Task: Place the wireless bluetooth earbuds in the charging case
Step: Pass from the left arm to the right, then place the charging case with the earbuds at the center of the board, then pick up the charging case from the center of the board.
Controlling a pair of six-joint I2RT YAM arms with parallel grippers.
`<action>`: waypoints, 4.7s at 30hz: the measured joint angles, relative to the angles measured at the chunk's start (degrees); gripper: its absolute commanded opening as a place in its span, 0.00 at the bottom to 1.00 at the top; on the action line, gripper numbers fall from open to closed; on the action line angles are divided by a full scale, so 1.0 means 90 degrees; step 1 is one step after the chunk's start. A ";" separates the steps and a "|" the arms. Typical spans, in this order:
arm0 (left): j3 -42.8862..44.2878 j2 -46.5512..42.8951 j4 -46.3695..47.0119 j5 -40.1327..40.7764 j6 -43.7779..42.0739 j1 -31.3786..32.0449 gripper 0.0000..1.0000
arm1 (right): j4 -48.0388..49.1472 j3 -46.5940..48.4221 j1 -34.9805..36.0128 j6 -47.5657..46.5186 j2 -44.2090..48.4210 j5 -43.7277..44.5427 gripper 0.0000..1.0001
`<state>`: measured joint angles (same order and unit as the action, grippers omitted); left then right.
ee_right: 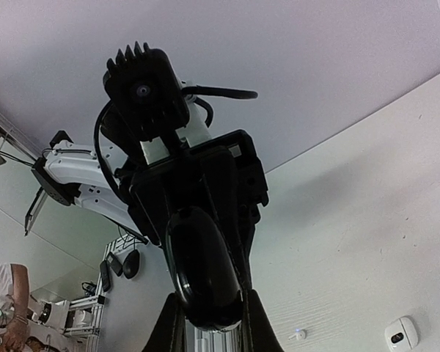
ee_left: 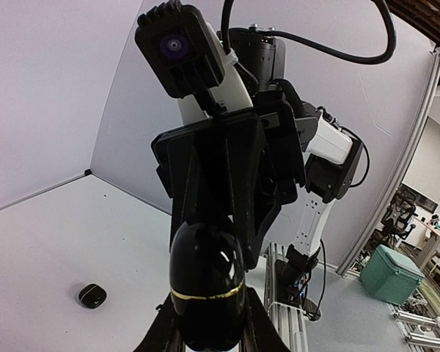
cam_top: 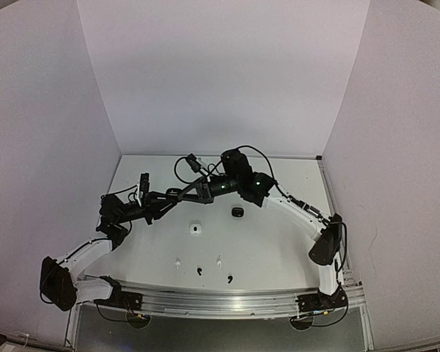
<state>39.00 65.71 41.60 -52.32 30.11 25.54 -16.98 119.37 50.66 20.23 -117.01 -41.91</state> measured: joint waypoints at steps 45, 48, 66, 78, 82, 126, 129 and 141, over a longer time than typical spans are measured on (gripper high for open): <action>-0.0039 -0.0450 -0.2728 0.0908 -0.2894 -0.0352 0.99 | -0.5123 -0.1954 -0.5166 -0.3346 -0.1180 0.0731 0.00; -0.0020 -0.0289 -0.2862 0.0933 -0.2998 -0.0352 0.99 | -0.5453 -0.1557 -0.5277 -0.3619 -0.1528 0.0726 0.00; 0.0338 0.0304 -0.3026 0.0981 -0.3208 -0.0352 0.99 | -0.6520 -0.0180 -0.5655 -0.4507 -0.2741 0.0499 0.27; 0.0338 0.0304 -0.3009 0.0994 -0.3201 -0.0352 0.99 | -0.6557 -0.0051 -0.5892 -0.4328 -0.2989 0.0707 0.32; 0.0338 0.0304 -0.3004 0.0993 -0.3200 -0.0352 0.99 | -0.6554 -0.0051 -0.5887 -0.4264 -0.2992 0.0714 0.33; -0.0029 0.0066 -0.2616 0.1057 -0.3213 -0.0352 0.99 | -0.2278 -0.1528 -0.2757 -0.7941 -0.1919 0.1561 0.80; -0.0029 0.0066 -0.2617 0.1060 -0.3213 -0.0352 0.99 | -0.2252 -0.1525 -0.2711 -0.8016 -0.1965 0.1590 0.70; -0.0029 0.0066 -0.2616 0.1062 -0.3213 -0.0352 0.99 | -0.2217 -0.1447 -0.2689 -0.8036 -0.2212 0.1615 0.33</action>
<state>38.74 66.30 18.06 -42.76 1.19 22.37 -36.93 106.34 26.46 -52.10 -136.92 -27.38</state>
